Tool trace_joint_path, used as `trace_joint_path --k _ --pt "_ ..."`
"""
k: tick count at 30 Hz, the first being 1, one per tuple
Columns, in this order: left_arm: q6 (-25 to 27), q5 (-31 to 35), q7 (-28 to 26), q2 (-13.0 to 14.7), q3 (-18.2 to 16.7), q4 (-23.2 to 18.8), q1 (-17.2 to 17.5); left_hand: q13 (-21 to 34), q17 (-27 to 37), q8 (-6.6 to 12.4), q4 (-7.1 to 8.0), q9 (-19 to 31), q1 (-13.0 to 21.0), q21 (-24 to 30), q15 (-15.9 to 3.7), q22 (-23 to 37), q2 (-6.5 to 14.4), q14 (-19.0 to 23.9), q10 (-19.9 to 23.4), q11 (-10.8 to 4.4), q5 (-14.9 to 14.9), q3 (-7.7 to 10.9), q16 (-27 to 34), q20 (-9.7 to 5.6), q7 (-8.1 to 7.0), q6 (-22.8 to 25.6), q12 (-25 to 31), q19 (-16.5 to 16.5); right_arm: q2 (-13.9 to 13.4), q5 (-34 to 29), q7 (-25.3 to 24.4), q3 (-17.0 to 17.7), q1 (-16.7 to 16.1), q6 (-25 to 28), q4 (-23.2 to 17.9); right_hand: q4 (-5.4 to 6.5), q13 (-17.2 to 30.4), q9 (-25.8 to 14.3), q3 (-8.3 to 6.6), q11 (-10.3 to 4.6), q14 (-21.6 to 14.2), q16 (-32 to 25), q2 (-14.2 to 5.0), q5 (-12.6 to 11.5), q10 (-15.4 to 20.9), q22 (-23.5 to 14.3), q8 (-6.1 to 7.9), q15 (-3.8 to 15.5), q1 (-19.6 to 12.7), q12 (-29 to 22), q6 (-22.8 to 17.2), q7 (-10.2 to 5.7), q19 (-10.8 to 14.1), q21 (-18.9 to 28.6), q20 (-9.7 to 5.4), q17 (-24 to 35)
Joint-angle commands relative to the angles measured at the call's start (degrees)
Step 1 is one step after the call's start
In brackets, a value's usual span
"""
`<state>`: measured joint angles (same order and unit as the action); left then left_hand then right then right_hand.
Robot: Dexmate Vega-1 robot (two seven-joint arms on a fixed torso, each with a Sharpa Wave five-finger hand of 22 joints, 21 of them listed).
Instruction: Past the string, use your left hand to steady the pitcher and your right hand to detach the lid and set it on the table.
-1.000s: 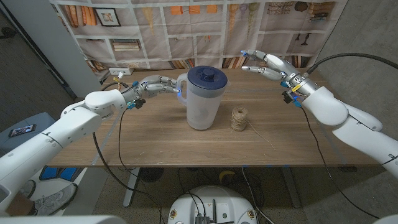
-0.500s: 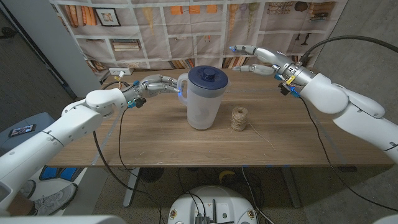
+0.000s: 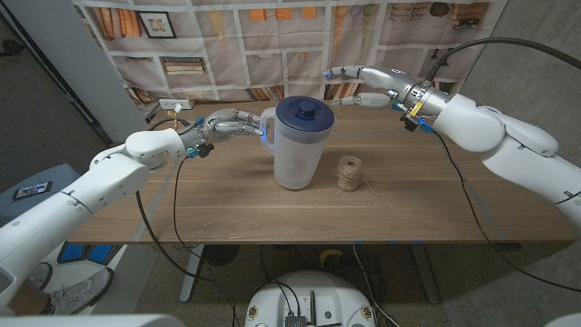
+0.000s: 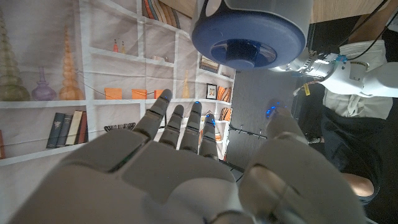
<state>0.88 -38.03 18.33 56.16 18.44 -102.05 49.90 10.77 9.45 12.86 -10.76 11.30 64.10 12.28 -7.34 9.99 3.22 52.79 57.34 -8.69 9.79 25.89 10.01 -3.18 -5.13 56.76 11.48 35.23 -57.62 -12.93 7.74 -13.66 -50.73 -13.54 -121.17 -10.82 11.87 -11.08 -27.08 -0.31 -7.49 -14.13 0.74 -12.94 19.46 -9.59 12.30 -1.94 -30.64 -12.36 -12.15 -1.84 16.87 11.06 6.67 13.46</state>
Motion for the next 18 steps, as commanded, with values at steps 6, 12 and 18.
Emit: trace_joint_path --k 6,12,18 --pt "0.3 0.0 -0.4 0.4 -0.3 -0.9 0.4 0.3 0.3 0.17 0.89 0.3 1.9 -0.2 -6.30 0.2 2.9 1.0 2.8 -1.82 0.2 0.87 0.3 -8.72 1.78 4.6 0.2 0.7 0.2 -2.0 6.2 -5.0 7.0 0.0 0.4 0.06 0.4 -0.2 -0.44 -0.44 -0.8 -0.6 0.22 -0.5 0.7 -0.2 0.30 0.84 -1.5 -0.5 0.0 -0.60 0.2 -0.1 0.71 0.1" --pt "0.3 -0.1 -0.3 0.5 -0.4 -1.0 0.5 0.3 0.3 0.16 0.92 0.3 1.9 -0.2 -6.27 0.2 2.9 1.1 2.9 -1.91 0.2 0.88 0.3 -8.70 1.75 4.6 0.2 0.7 1.1 -3.6 7.7 -6.9 9.6 -0.9 1.1 0.11 0.6 -0.3 -0.68 -0.94 -1.0 -0.6 0.64 -0.8 1.3 -0.2 0.69 1.90 -2.8 -0.7 -0.9 -1.73 0.1 -0.2 0.87 0.1" --pt "1.0 -0.2 -0.2 0.8 -0.3 -1.4 0.4 0.3 0.4 0.17 0.91 0.3 1.9 -0.2 -6.38 0.2 3.0 1.4 2.9 -1.93 0.2 0.84 0.4 -8.68 1.64 4.6 0.2 0.7 1.9 -6.4 8.7 -8.6 11.6 -0.8 1.6 0.22 0.7 -0.3 -0.73 -1.08 -1.5 -0.8 0.98 -0.8 2.0 -0.2 0.90 2.28 -3.5 -0.9 -1.5 -2.08 0.0 -0.2 1.05 0.1"
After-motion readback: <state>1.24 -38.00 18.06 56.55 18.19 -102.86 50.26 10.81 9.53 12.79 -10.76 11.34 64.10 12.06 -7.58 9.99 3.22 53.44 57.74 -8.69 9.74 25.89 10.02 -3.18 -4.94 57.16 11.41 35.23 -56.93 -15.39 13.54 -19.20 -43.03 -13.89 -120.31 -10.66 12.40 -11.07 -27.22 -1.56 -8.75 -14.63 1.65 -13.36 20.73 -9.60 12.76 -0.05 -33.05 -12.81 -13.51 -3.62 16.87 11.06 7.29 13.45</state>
